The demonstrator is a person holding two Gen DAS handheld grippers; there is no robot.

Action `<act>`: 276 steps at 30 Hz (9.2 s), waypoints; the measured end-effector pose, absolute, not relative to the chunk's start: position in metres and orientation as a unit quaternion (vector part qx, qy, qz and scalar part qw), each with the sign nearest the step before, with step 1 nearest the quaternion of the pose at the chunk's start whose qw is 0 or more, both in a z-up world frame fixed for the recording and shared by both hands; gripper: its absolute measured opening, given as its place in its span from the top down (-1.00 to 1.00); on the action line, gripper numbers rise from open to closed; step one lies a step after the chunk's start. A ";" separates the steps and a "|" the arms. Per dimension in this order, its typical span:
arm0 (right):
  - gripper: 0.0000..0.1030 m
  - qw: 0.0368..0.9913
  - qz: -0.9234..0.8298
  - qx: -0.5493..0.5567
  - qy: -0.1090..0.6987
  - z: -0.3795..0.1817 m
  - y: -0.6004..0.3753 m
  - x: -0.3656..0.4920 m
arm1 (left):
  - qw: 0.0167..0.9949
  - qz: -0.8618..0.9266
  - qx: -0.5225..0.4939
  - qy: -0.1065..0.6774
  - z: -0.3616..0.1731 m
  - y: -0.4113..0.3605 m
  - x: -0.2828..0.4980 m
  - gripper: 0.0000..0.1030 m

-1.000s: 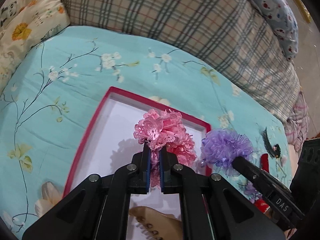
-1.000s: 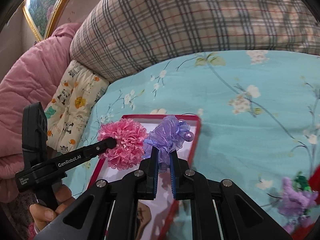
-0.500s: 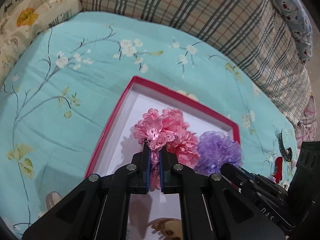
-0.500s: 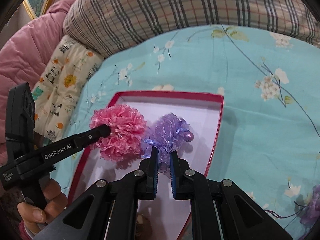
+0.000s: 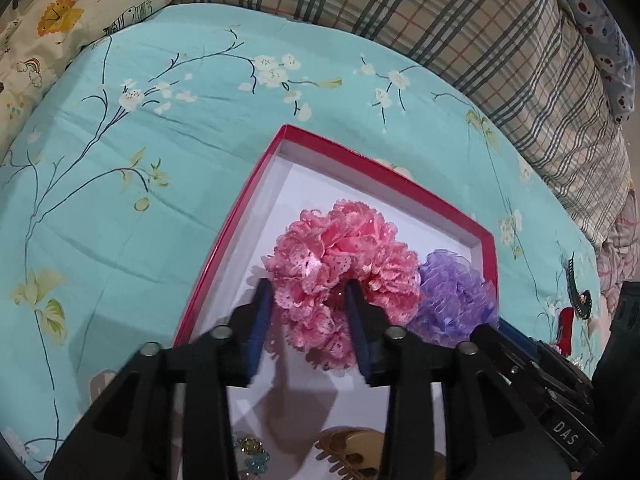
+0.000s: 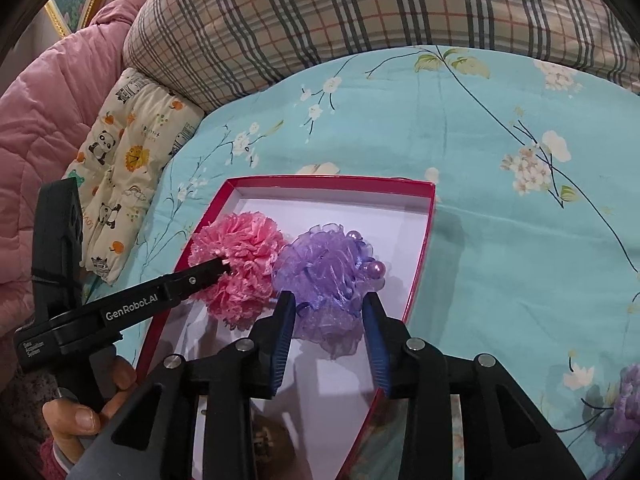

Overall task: Organize jewelry
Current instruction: 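Carry both flower scrunchies into the box and open both tools, then withdraw both tools from the box back toward the remaining accessories, then grasp the pearl bracelet with the right tool while the left tool grasps the purple scrunchie, then carry the pearl bracelet and purple scrunchie into the box and open both tools, then withdraw both tools from the box toward the remaining accessories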

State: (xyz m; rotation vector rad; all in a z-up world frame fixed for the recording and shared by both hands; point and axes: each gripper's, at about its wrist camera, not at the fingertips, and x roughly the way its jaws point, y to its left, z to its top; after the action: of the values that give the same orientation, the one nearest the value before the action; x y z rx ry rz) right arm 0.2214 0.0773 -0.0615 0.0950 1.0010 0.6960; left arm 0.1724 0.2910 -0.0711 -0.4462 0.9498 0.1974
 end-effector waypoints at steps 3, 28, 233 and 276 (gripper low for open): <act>0.25 0.818 0.328 0.043 0.470 -0.060 0.074 0.218 | 0.862 0.096 -0.209 0.452 -0.069 0.290 0.166 0.32; 0.25 0.852 0.268 0.094 0.440 -0.023 -0.053 0.173 | 0.882 0.017 -0.197 0.427 -0.015 0.203 0.140 0.32; 0.40 0.816 0.315 -0.020 0.485 -0.053 0.077 0.170 | 0.857 0.073 -0.269 0.434 -0.064 0.300 0.098 0.12; 0.20 0.874 0.133 0.101 0.457 -0.020 -0.216 0.094 | 0.865 -0.061 -0.209 0.452 -0.023 0.125 0.086 0.11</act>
State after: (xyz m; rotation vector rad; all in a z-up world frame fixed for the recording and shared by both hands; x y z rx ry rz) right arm 0.0937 -0.2165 -0.0196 0.2112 0.9552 0.2774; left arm 0.0858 0.1251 -0.0229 -0.4385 0.9463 -0.1286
